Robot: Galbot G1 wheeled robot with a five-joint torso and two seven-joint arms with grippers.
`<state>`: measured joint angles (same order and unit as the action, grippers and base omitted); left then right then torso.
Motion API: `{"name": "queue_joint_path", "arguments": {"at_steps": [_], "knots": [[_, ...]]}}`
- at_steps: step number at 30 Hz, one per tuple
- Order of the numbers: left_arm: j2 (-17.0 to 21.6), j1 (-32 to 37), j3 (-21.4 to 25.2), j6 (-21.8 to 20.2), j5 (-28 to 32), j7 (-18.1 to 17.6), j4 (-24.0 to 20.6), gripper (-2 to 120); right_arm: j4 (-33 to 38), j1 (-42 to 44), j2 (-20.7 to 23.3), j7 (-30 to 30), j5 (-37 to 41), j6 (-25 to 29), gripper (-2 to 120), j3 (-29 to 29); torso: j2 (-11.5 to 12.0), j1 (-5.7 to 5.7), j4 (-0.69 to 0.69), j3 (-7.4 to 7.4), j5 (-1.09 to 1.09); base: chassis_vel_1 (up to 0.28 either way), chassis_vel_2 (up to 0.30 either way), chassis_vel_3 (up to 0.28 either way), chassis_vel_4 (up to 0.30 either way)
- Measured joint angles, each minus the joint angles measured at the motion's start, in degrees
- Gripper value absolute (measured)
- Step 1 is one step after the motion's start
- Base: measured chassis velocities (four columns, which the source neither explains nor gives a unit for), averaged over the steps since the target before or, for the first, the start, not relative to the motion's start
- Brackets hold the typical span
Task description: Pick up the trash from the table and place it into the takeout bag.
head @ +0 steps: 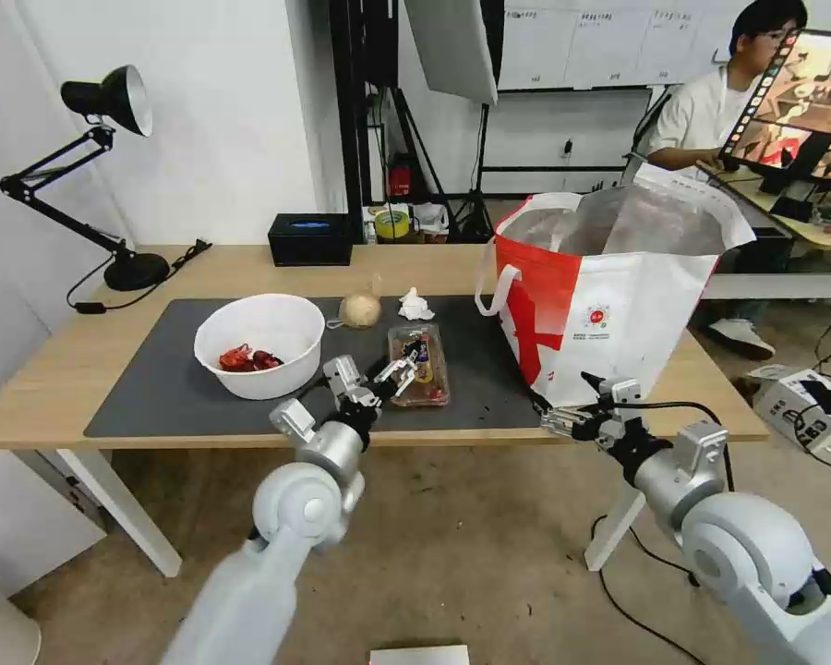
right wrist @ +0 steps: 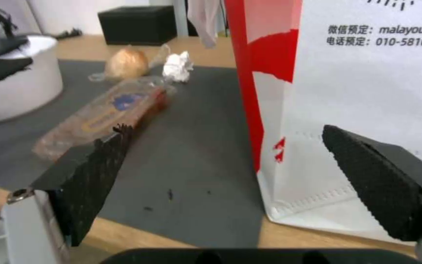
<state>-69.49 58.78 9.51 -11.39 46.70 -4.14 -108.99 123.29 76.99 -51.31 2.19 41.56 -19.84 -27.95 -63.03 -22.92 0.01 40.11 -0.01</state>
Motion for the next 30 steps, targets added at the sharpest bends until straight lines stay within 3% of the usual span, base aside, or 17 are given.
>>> {"name": "queue_joint_path", "arguments": {"at_steps": [7, 9, 13, 18, 30], "knots": [[4.3, -2.9, -2.4, 1.9, -8.1, 7.4, 3.4, 43, -0.9, -0.8, -0.6, 0.1, 3.1, 0.9, 100, 0.9, 0.0, -0.01, -0.01, 0.0, 0.0, 0.0, 0.0, 0.0, 0.0], [5.6, -4.0, -3.1, 2.7, -11.0, 10.7, 4.6, 31, -1.4, -1.4, -0.7, 0.2, 4.5, 1.2, 100, 1.5, 0.0, -0.01, -0.01, 0.0, 0.0, 0.0, 0.0, 0.0, 0.0], [6.9, -4.8, -3.9, 3.0, -12.7, 12.8, 5.4, 21, -1.7, -2.2, -0.7, 0.5, 6.9, 1.4, 100, 2.2, 0.0, 0.0, -0.01, 0.0, 0.01, 0.0, 0.0, 0.0, 0.0], [8.0, -6.3, -6.2, 3.4, -14.4, 15.5, 7.2, 1, -2.2, -3.9, -1.0, 1.6, 12.5, 1.5, 100, 3.5, 0.0, -0.01, 0.0, 0.0, 0.0, 0.0, 0.0, 0.0, 0.0], [9.1, -8.3, -8.9, 3.4, -14.5, 15.8, 10.0, 0, -3.8, -8.3, -3.2, 4.0, 18.8, 1.3, 100, 9.7, 0.0, -0.01, -0.01, 0.0, 0.01, 0.0, 0.0, 0.0, 0.0]]}}
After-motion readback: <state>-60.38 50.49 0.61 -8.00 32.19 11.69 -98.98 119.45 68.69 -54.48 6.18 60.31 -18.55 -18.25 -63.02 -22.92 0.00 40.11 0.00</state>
